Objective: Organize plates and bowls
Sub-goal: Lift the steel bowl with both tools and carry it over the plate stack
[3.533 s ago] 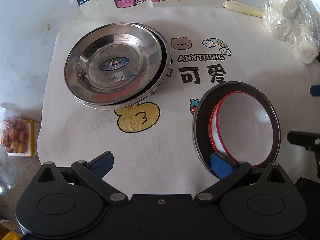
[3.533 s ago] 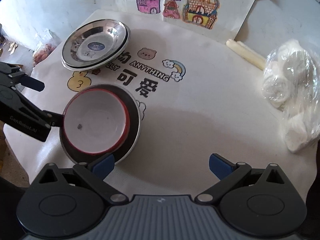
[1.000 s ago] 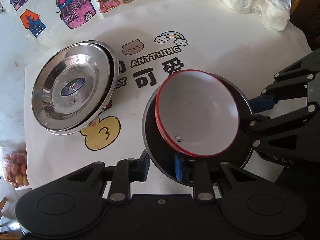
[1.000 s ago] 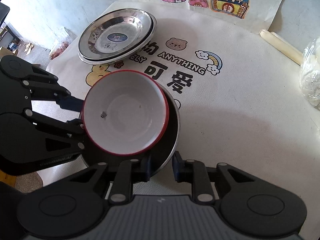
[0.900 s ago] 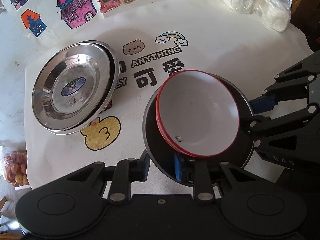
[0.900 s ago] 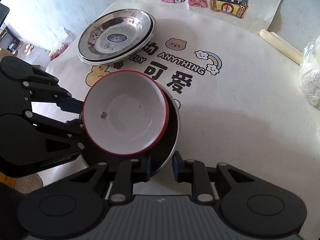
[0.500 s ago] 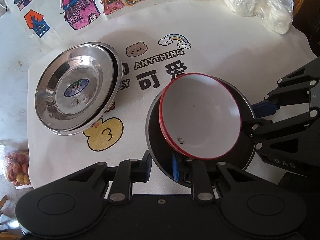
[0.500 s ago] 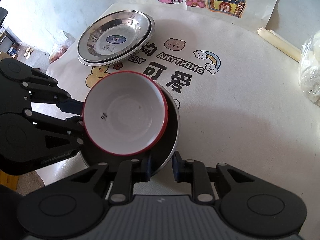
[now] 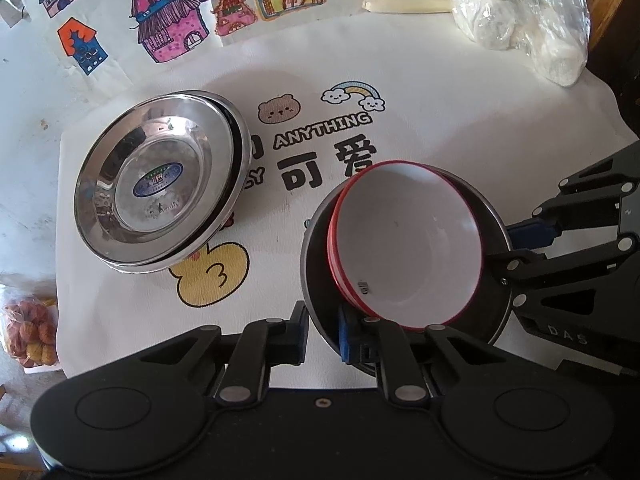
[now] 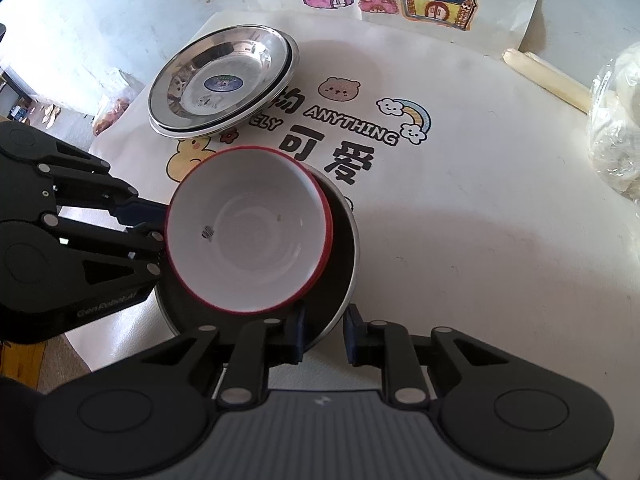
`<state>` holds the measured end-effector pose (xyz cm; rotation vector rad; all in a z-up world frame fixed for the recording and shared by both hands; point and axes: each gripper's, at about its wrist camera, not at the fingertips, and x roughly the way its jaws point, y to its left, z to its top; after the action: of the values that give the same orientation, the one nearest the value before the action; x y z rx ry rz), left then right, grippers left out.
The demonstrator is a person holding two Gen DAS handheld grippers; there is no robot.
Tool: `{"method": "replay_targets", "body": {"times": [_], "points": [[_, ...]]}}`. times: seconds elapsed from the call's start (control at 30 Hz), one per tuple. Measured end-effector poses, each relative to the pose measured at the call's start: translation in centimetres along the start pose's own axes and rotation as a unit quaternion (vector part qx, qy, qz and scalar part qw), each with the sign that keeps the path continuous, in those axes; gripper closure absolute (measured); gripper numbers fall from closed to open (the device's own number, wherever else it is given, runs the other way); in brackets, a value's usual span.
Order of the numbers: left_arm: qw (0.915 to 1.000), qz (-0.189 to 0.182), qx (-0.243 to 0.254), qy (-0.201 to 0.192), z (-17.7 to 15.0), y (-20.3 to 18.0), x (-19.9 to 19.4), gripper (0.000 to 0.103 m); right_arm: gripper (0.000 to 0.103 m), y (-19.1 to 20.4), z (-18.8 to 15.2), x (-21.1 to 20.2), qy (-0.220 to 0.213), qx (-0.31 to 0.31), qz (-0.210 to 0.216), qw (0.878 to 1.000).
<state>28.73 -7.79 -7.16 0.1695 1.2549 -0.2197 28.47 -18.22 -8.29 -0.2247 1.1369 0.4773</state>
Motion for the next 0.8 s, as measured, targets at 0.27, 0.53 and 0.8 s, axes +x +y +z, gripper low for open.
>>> {"method": "replay_targets", "body": {"times": [0.27,0.53,0.8], "points": [[0.9999,-0.004,-0.01,-0.004,0.1,0.3,-0.2,0.089,0.082,0.0,0.2,-0.4,-0.007,0.006,-0.001,1.0],[0.9992,-0.008,-0.032,-0.023,0.2,1.2,-1.0,0.091,0.082,0.1,0.4,-0.7,-0.01,0.012,-0.001,1.0],[0.998,-0.016,-0.055,-0.025,0.3,2.0,-0.9,0.092,0.083,-0.1,1.2,-0.8,-0.009,0.029,-0.001,1.0]]}}
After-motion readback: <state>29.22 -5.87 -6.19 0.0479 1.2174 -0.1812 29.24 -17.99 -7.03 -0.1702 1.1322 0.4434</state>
